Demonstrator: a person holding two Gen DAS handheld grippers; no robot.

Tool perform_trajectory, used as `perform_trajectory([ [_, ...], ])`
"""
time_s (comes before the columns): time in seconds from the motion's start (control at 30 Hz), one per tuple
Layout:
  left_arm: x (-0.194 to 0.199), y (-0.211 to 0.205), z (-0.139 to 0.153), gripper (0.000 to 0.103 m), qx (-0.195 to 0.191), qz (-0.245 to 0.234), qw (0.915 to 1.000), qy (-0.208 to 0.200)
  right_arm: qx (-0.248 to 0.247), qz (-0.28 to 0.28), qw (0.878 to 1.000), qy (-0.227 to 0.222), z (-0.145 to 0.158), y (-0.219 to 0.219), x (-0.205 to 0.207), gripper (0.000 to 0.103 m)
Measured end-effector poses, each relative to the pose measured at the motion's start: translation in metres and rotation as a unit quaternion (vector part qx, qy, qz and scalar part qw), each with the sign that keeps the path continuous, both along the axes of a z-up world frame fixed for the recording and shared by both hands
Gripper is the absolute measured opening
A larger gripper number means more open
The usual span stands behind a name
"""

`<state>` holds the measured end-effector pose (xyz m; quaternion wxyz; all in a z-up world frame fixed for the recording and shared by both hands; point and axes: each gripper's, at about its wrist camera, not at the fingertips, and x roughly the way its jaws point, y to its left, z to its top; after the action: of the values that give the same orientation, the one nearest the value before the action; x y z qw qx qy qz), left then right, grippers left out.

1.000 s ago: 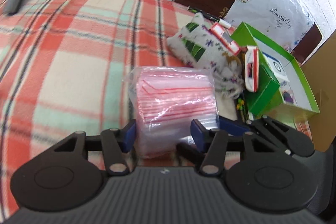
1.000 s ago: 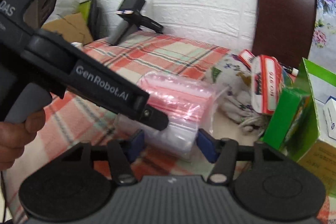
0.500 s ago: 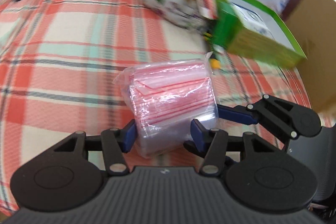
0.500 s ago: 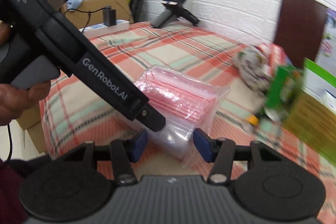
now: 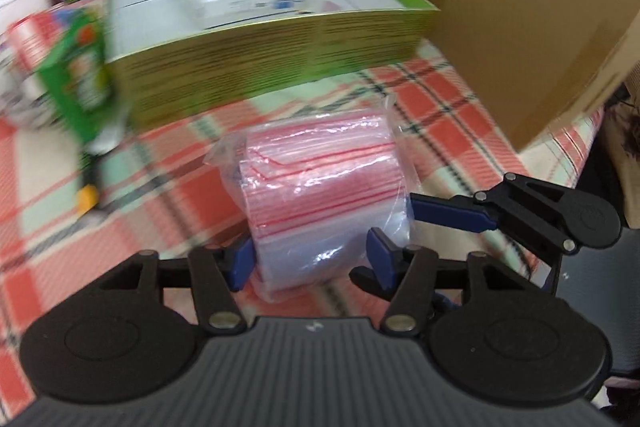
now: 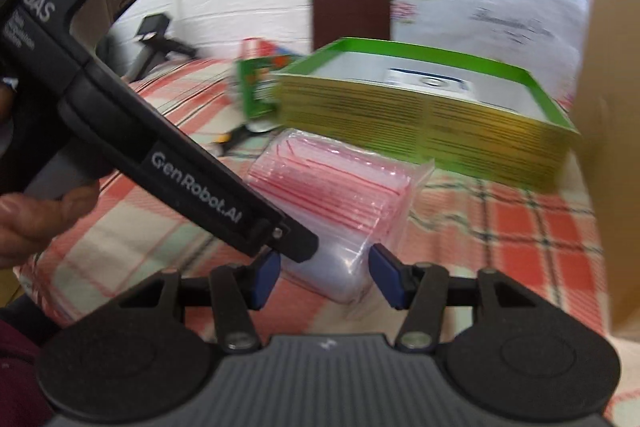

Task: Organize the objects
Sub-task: 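Carry the zip-bag pack into the green box and open both tools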

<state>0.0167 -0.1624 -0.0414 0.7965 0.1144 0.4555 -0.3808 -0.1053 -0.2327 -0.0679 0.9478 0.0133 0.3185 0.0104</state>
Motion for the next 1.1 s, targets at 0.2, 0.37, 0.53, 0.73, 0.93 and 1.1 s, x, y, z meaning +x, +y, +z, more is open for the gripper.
perform_trajectory([
  [0.2, -0.001, 0.000, 0.009, 0.073, 0.009, -0.004, 0.9999, -0.011, 0.008, -0.003, 1.000, -0.009, -0.004, -0.014, -0.003, 0.065],
  [0.37, 0.010, 0.016, 0.016, 0.081, -0.002, 0.019, 0.9997, -0.015, 0.002, 0.002, 0.999, -0.032, -0.003, -0.013, -0.006, 0.074],
  [0.53, 0.023, 0.005, 0.003, 0.081, -0.006, 0.011, 0.9998, 0.016, 0.007, -0.021, 0.999, -0.033, -0.004, -0.022, 0.000, 0.085],
  [0.73, 0.016, -0.005, -0.003, 0.068, -0.021, -0.019, 0.9995, 0.011, 0.024, -0.008, 1.000, -0.011, -0.014, -0.018, 0.013, 0.076],
  [0.93, 0.035, 0.002, 0.037, 0.063, -0.050, -0.008, 0.9986, -0.012, 0.031, -0.032, 0.997, -0.067, 0.015, -0.028, 0.024, 0.058],
  [1.1, 0.062, -0.015, 0.071, 0.062, -0.078, -0.001, 0.9953, -0.057, 0.006, -0.046, 0.992, -0.117, 0.047, -0.045, 0.057, 0.058],
])
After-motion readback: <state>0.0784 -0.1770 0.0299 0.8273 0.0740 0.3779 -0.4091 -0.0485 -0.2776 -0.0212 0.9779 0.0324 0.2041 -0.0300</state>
